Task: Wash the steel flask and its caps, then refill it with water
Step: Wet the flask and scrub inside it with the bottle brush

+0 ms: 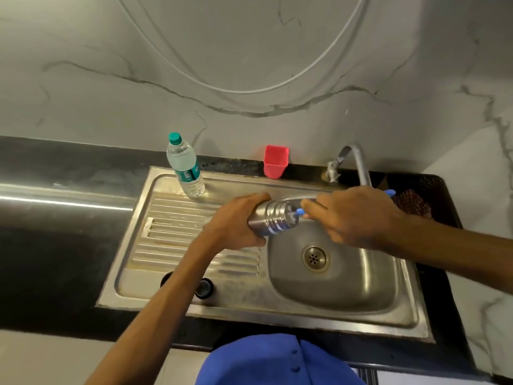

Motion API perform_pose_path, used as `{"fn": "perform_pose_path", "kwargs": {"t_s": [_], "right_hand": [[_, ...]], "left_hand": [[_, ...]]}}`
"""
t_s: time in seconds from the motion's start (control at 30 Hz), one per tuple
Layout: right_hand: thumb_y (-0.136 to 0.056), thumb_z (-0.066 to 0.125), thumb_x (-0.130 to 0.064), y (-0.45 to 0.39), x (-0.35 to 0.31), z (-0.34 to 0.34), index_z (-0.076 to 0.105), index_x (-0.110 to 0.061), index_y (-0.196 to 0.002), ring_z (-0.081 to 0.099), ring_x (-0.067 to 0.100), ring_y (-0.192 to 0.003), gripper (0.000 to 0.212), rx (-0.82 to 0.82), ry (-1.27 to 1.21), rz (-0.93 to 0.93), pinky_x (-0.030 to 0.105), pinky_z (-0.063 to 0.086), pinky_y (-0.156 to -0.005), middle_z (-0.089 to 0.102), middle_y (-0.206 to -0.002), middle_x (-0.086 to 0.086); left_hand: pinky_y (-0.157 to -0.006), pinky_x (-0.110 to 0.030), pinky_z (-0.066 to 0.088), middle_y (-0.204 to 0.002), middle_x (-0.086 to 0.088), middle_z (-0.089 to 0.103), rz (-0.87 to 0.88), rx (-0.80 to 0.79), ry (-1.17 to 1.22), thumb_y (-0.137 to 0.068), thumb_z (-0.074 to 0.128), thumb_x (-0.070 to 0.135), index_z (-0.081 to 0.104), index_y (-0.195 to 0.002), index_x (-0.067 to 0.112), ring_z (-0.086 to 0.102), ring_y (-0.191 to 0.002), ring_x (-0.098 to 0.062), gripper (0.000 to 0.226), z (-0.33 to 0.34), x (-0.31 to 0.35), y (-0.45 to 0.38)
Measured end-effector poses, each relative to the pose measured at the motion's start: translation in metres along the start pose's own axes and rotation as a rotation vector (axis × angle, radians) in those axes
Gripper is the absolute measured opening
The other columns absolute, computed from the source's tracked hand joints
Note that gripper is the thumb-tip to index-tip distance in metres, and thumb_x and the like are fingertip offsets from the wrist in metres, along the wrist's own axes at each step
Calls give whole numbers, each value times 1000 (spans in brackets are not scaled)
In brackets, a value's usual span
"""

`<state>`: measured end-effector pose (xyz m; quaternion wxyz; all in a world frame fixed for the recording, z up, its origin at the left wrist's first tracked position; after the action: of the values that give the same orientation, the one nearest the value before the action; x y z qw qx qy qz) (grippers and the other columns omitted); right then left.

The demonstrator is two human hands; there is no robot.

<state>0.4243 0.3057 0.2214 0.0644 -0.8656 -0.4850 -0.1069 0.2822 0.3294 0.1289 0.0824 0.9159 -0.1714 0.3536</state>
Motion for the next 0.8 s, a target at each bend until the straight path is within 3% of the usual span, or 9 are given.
{"fn": "perform_pose_path", "kwargs": {"t_s": [0.07,0.17,0.23,0.37,0.5,0.67,0.8], "right_hand": [[-102,57,-36,-3,29,25,74,-25,-91,43,9,-46,22,-182,-479,339,27,35,-51,56,-58,-7],[-100,60,-45,26,40,68,79,-14,-94,27,10,-44,37,-534,-1394,763,23,22,-44,37,-52,-5],[-98,59,-48,38,37,64,76,-10,-99,20,10,-45,42,-682,-1550,785,21,15,-41,31,-57,-2],[-99,58,-47,48,54,53,74,-6,-94,23,11,-43,44,-718,-1374,725,21,20,-38,33,-54,-2],[-99,55,-52,46,85,24,76,-27,-79,39,12,-48,38,-513,-955,520,20,36,-55,48,-56,7],[-91,29,-75,37,101,-30,61,-52,-79,56,3,-58,41,-331,-336,368,23,32,-55,58,-59,-13],[-89,21,-74,30,105,-58,60,-62,-92,55,1,-67,41,-304,-224,300,22,30,-56,59,-71,-17]], "left_hand": [[-77,-33,45,-107,5,67,3,218,-168,-60,91,25,63,-119,24,61,-94,-21,66,-14,8,0],[-92,-37,43,-118,-2,69,30,533,-389,-66,89,22,66,-125,17,61,-106,-25,63,-29,17,20],[-98,-38,43,-122,-5,69,50,606,-463,-67,91,20,66,-128,14,60,-111,-26,66,-31,16,29],[-90,-41,48,-117,-3,68,-26,503,-372,-60,97,26,64,-128,17,60,-103,-26,75,-17,-14,28],[-85,-42,52,-114,-1,68,-121,414,-296,-59,96,28,63,-129,18,59,-98,-24,78,-5,-41,31],[-77,-34,44,-109,3,67,-212,348,-134,-55,96,25,62,-125,22,53,-90,-16,78,1,-52,30],[-74,-33,47,-106,8,64,-253,247,-40,-54,97,28,59,-123,27,58,-88,-16,79,8,-53,18]]}}
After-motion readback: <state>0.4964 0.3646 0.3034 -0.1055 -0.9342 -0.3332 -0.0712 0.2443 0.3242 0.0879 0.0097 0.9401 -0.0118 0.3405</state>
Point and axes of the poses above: each hand's wrist, its own y-axis away from the middle knuckle, its own z-axis out of the palm, x = y × z, the point moved 10 cm from there along -y, towards the middle knuckle
